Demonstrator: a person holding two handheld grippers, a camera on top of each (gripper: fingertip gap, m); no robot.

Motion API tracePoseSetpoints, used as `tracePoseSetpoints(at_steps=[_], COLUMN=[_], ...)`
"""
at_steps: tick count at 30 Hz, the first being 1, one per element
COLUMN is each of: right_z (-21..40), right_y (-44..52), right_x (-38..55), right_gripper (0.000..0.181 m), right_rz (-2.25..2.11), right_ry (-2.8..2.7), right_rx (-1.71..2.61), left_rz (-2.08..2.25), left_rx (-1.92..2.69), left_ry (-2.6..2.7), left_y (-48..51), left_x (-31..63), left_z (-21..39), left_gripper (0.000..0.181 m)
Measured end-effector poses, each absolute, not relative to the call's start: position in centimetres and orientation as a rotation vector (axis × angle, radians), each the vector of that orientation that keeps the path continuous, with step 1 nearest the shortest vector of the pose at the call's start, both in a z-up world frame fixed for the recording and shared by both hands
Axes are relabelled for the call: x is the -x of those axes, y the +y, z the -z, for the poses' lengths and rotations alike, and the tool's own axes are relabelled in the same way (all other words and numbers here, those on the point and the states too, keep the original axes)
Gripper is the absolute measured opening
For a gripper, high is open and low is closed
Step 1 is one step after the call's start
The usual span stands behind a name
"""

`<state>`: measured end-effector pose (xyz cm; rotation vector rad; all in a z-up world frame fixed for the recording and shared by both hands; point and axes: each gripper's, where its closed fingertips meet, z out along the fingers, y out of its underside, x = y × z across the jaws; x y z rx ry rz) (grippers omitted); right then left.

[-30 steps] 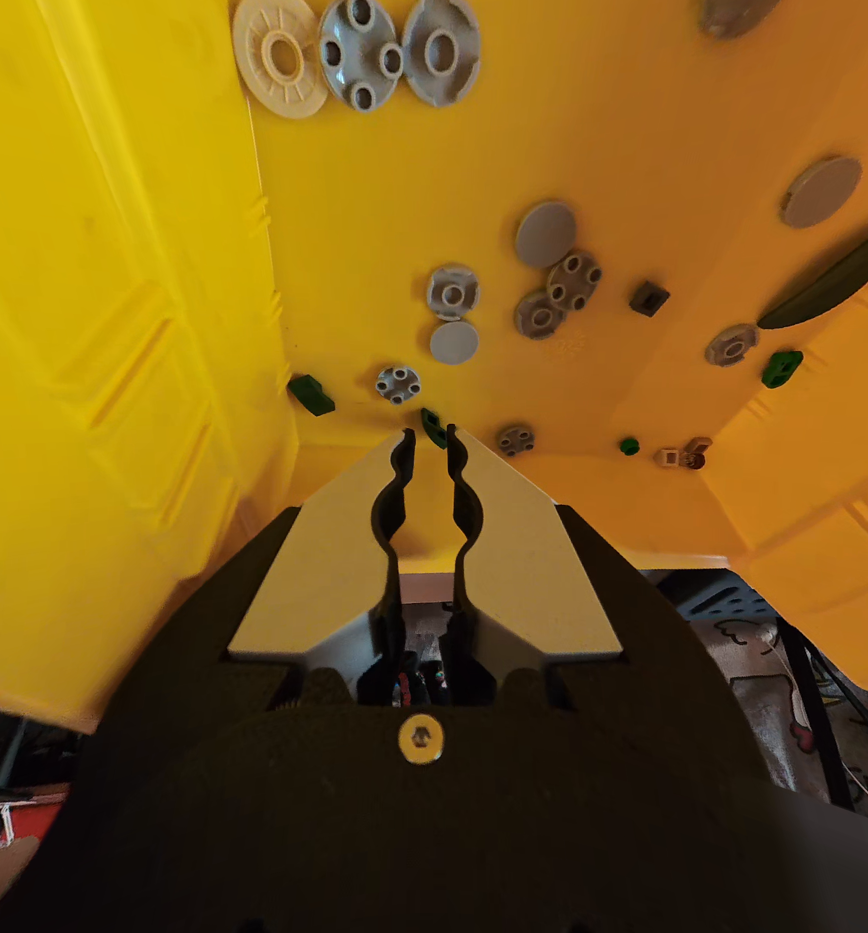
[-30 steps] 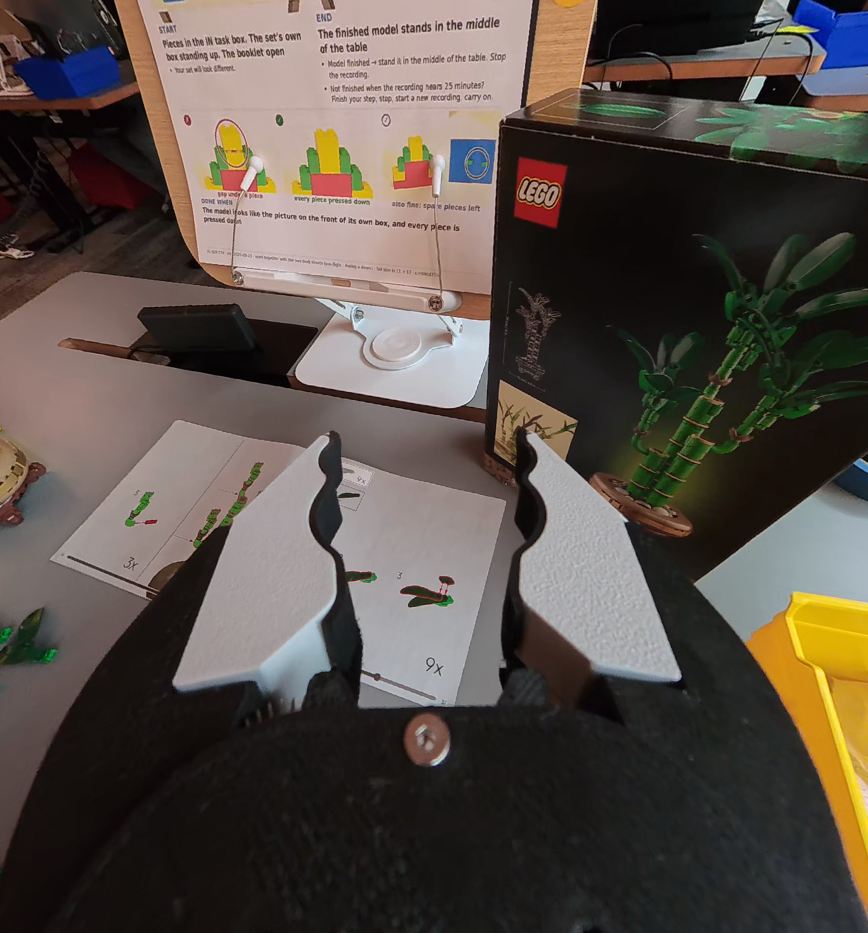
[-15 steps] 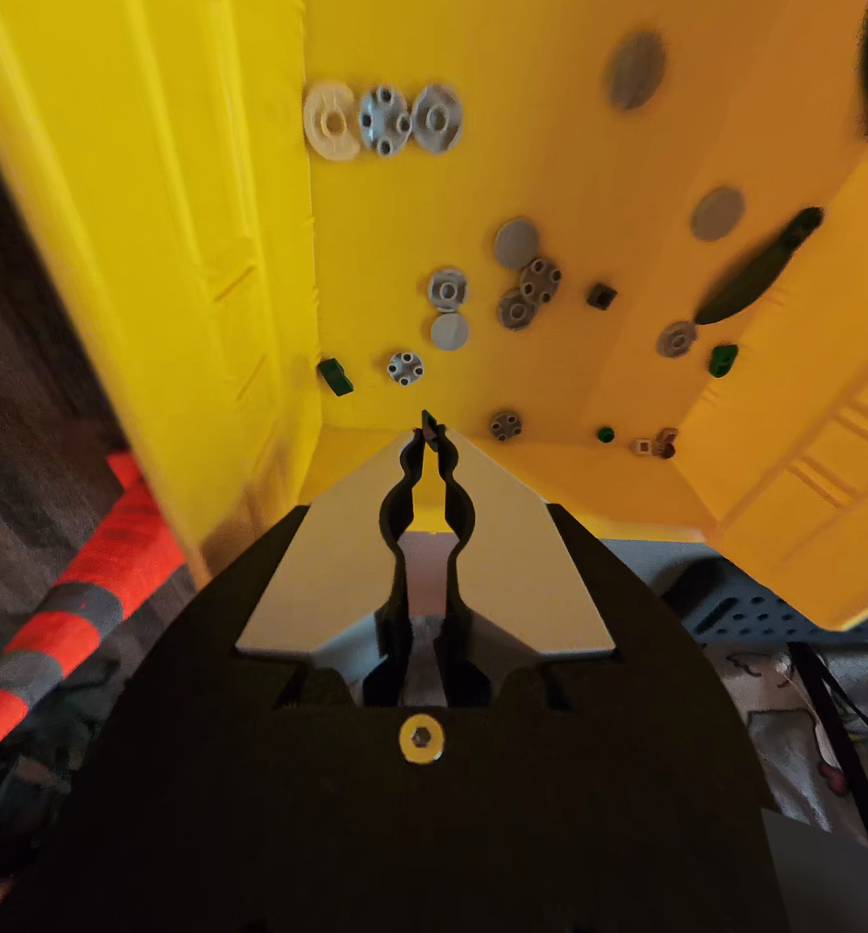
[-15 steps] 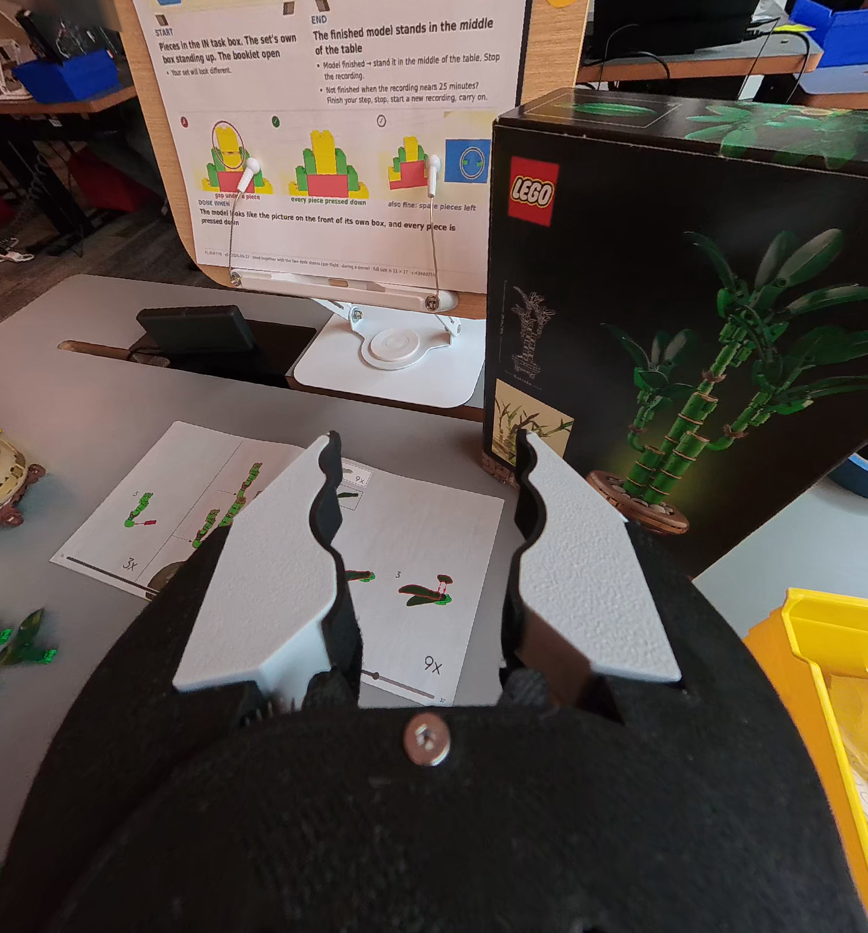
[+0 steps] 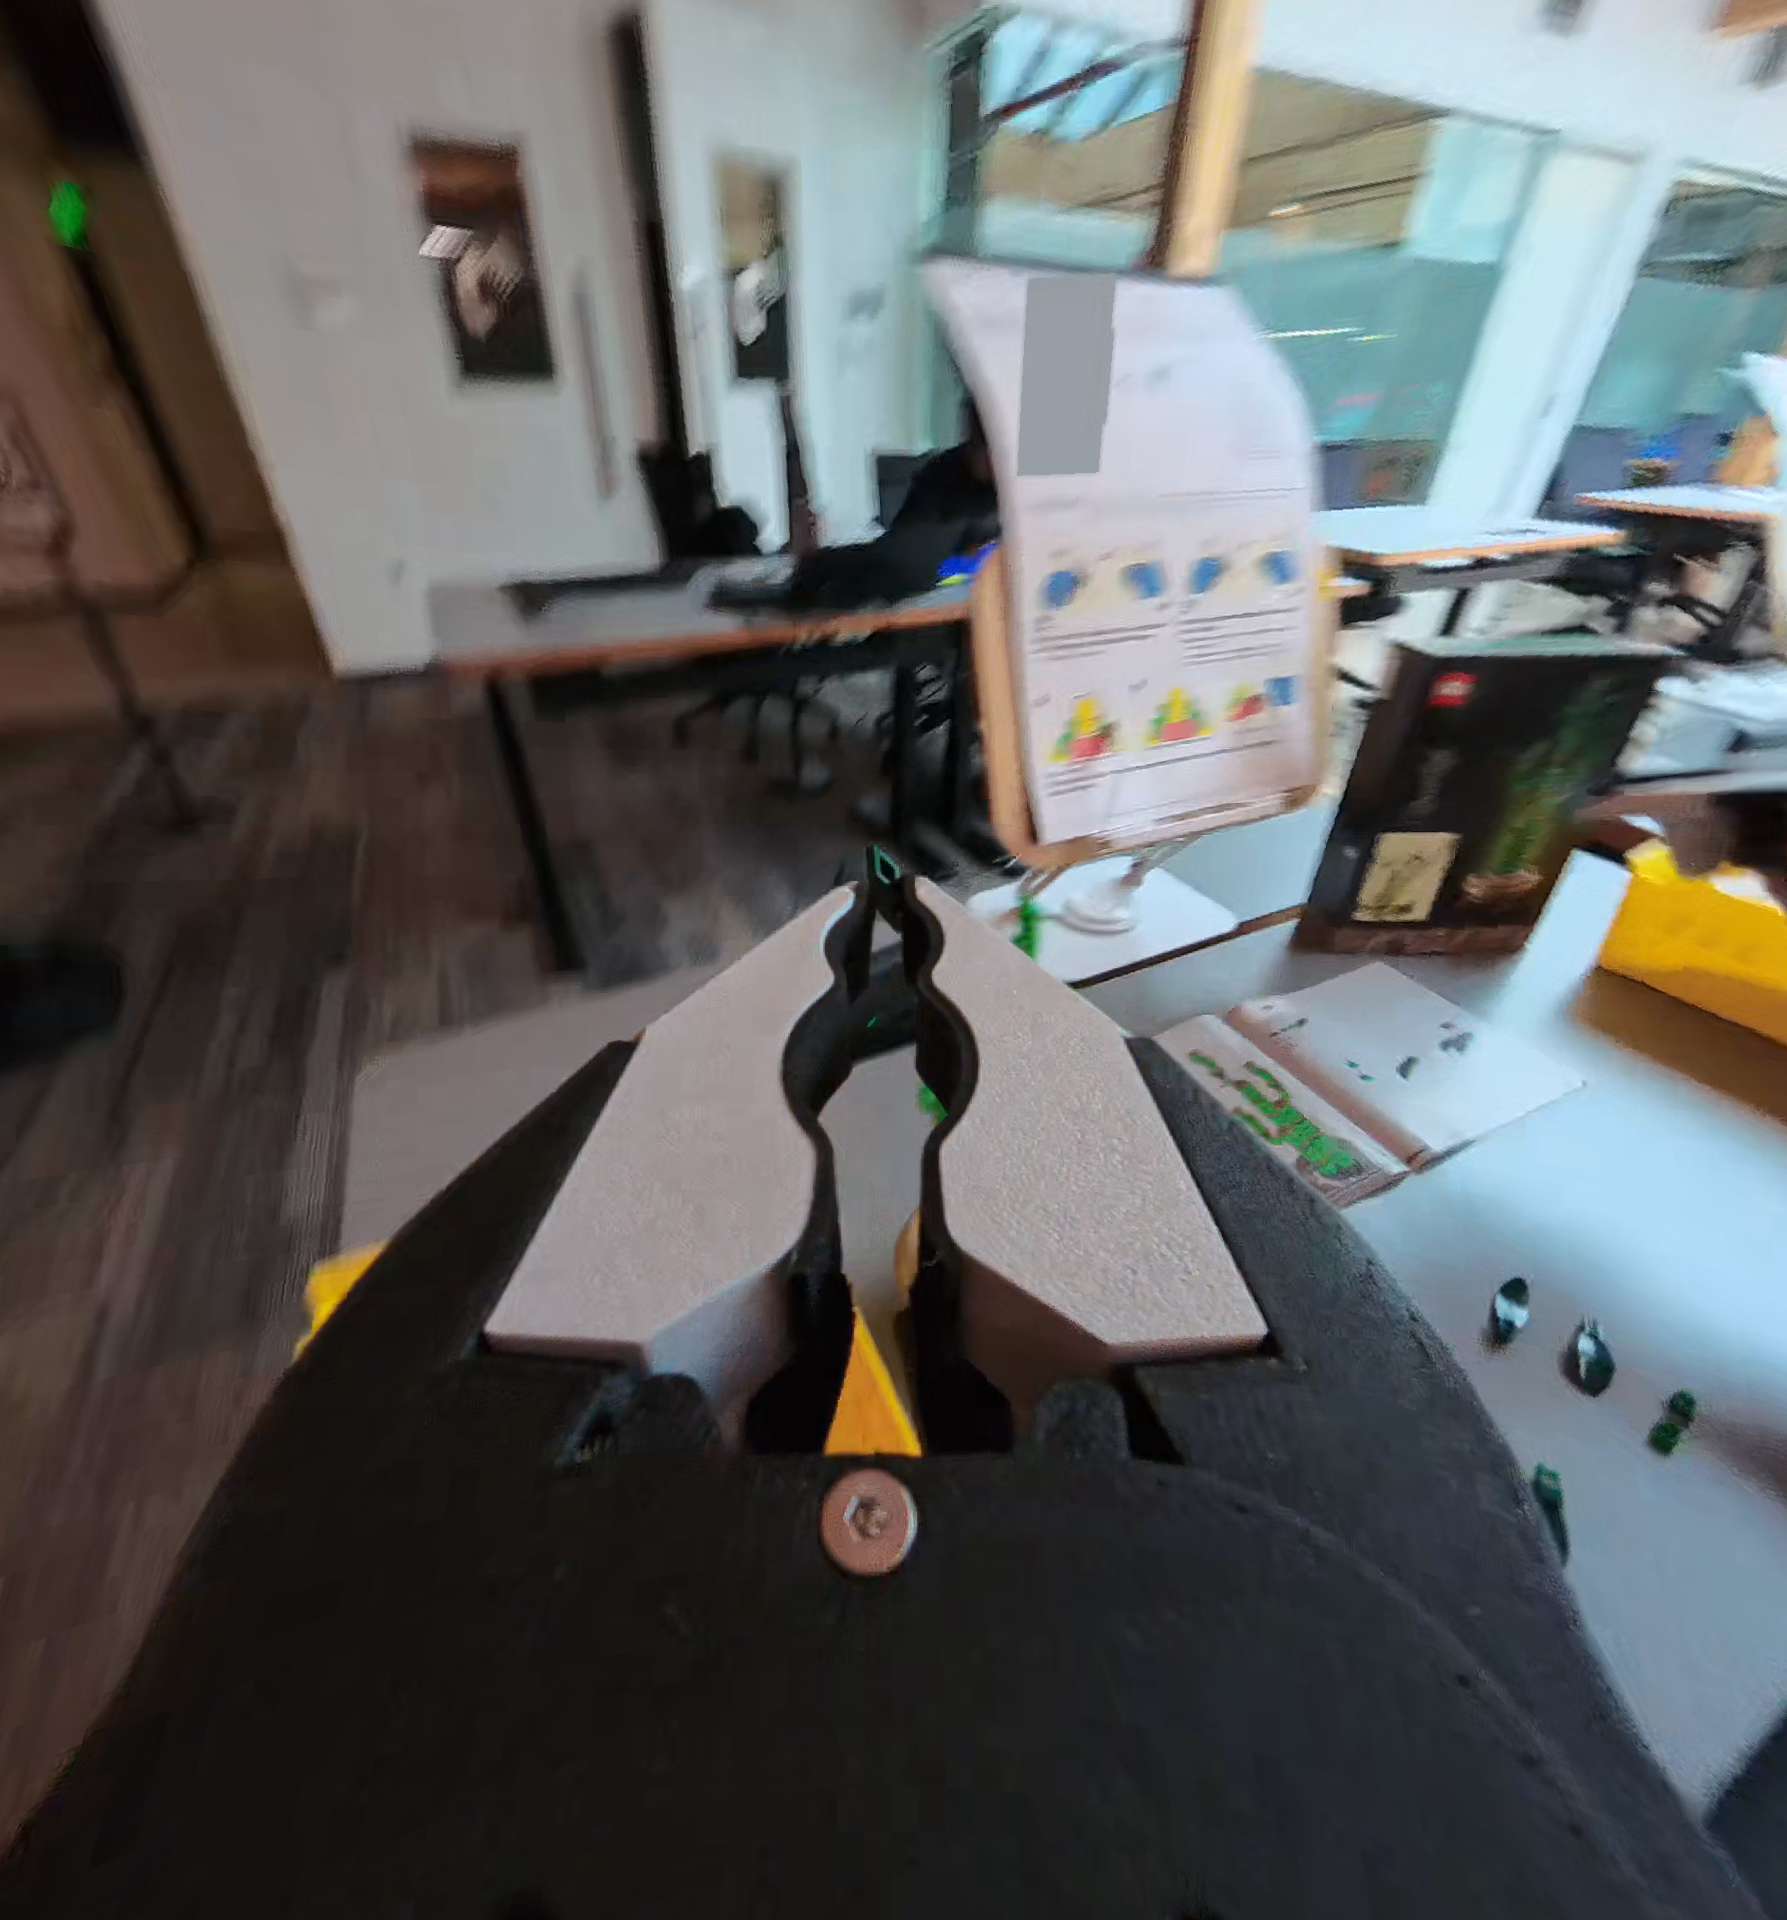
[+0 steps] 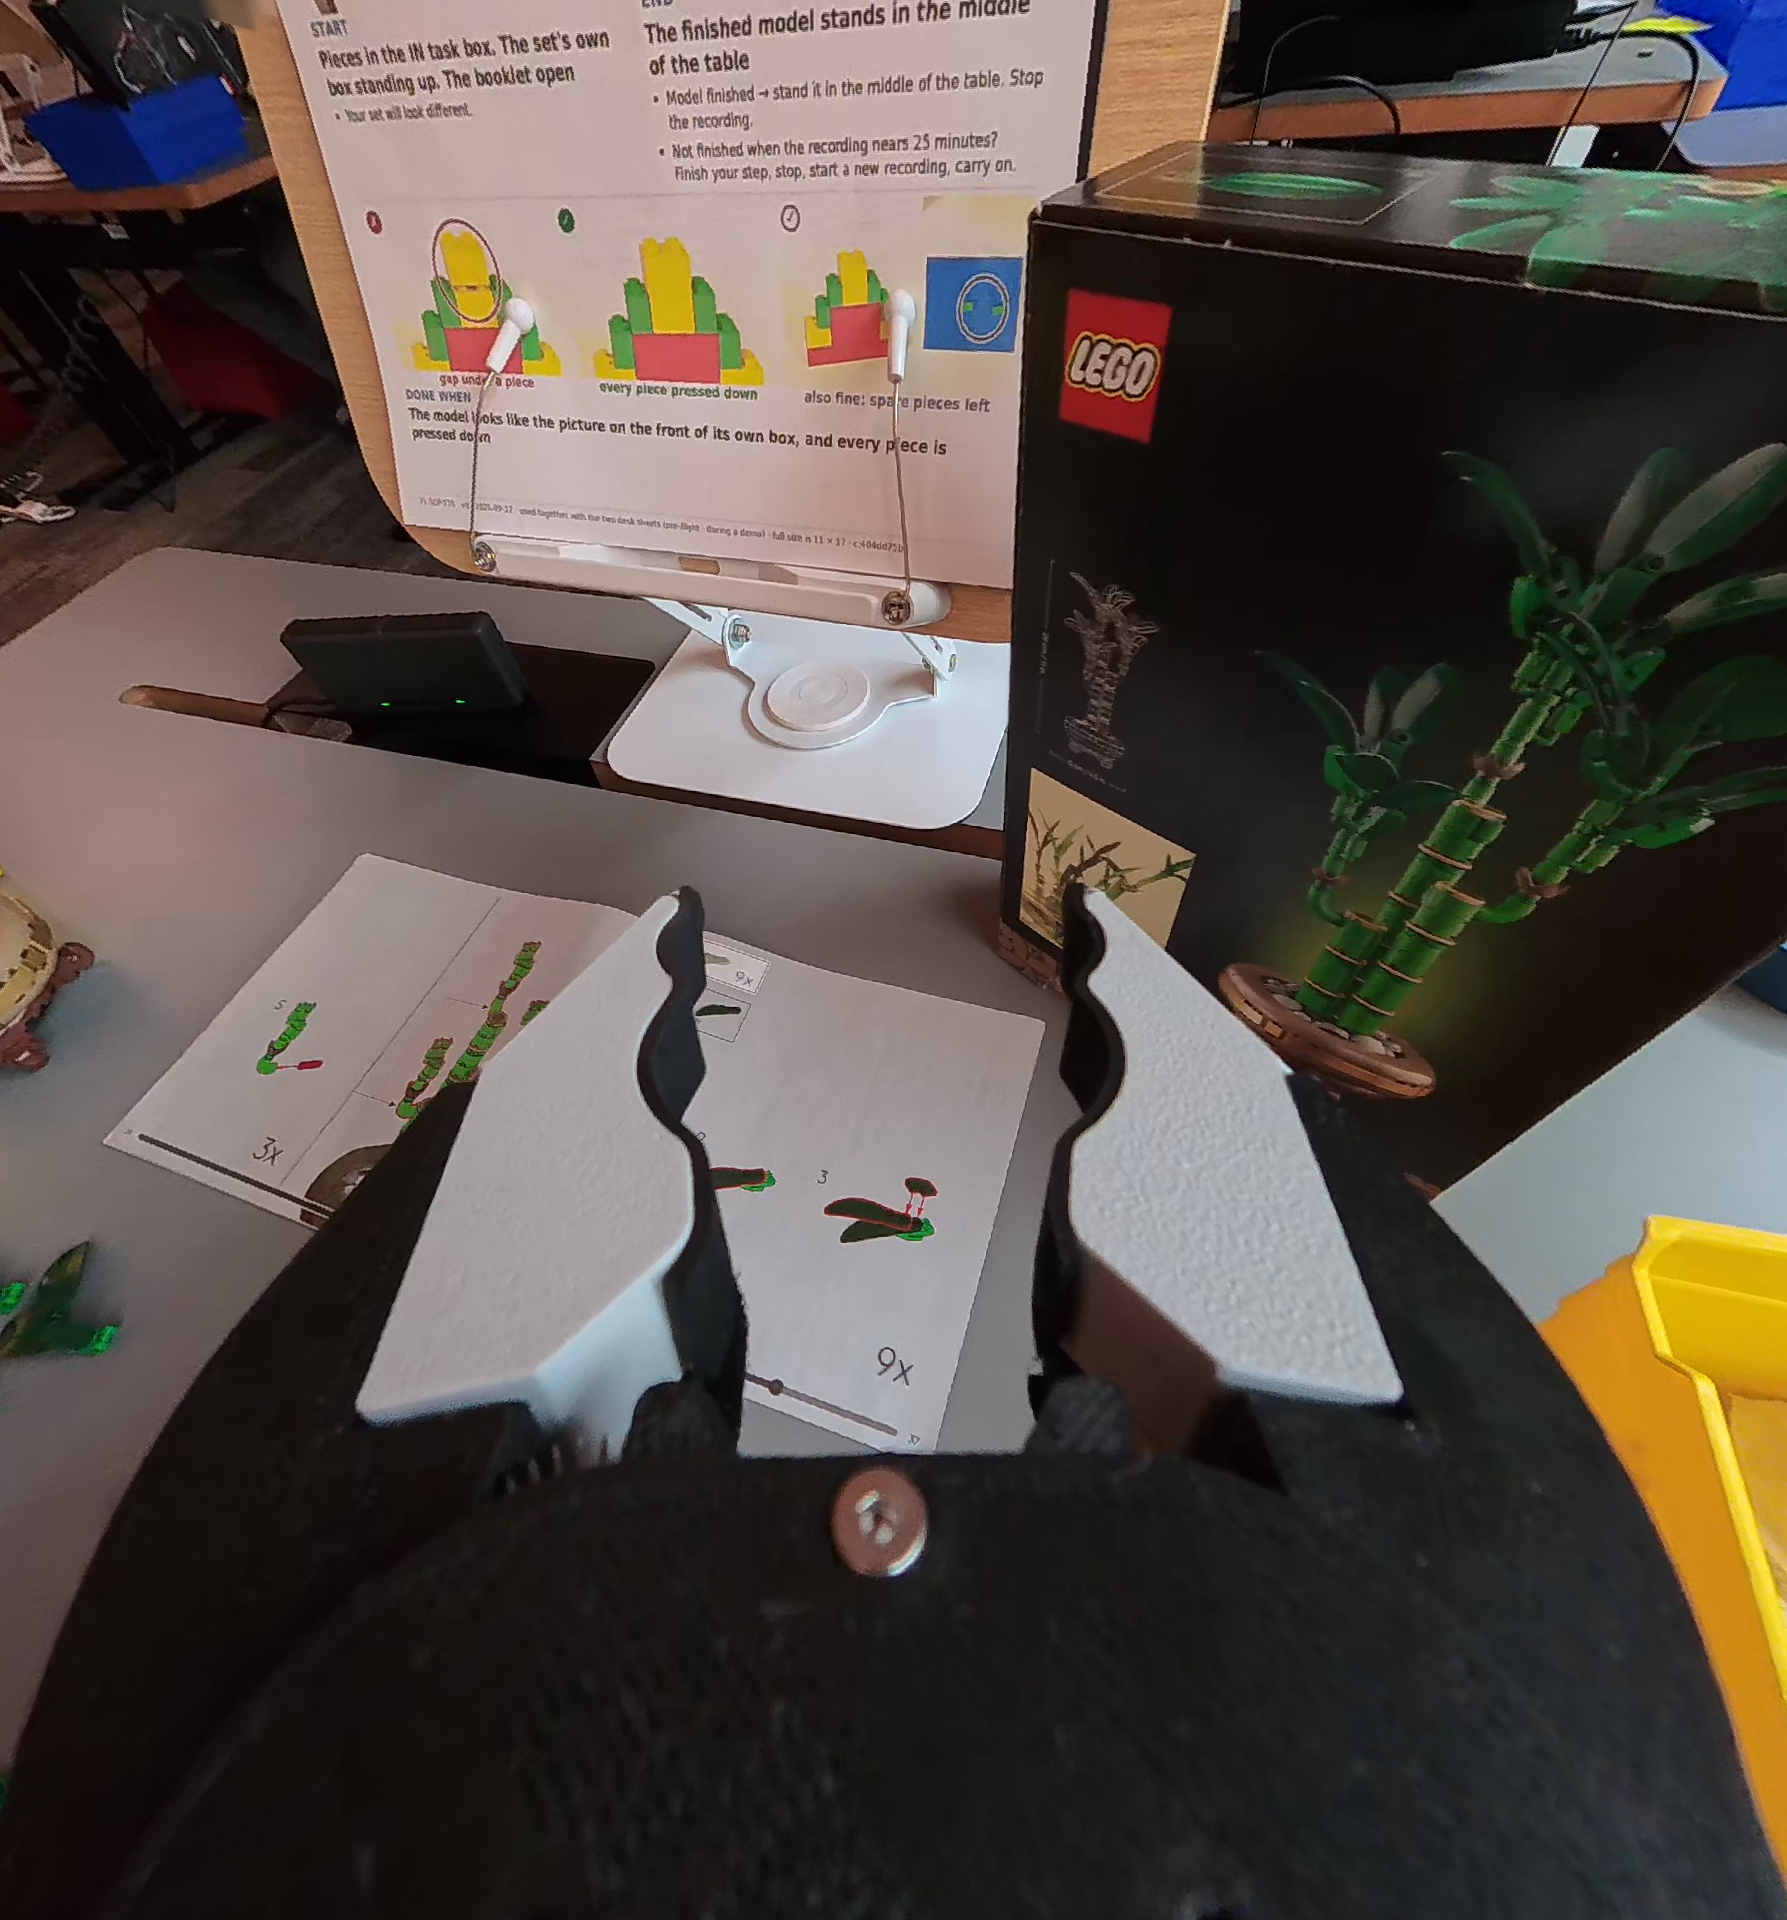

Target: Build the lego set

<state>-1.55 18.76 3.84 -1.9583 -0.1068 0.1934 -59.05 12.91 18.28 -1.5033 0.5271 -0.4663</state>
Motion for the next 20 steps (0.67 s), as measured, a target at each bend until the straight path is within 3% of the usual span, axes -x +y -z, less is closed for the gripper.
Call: tracePoseSetpoints(at_steps=[5, 8, 15, 20], right_z=[-4.3, -4.7, -6.0, -6.1], right_y=[18.7, 18.7, 18.3, 18.6], right_x=[2.3, 2.7, 4.2, 4.4], right_gripper=[0.068, 0.068, 0.068, 0.068], right_rz=[-0.215, -0.227, -0.288, -0.352], right_ry=[-0.128, -0.14, -0.191, -0.186], right_rx=[1.943, 1.932, 1.881, 1.857], left_rz=[0.262, 0.406, 0.538, 0.845], left_rx=[1.235, 1.146, 1.222, 1.567], left_ry=[0.823, 0.855, 1.142, 1.579], left_y=[10.9, 9.0, 5.1, -0.5], left_x=[49.6, 42.5, 27.3, 20.5], left_z=[-18.7, -18.1, -8.0, 1.3], left_gripper=[0.003, 0.003, 0.003, 0.003])
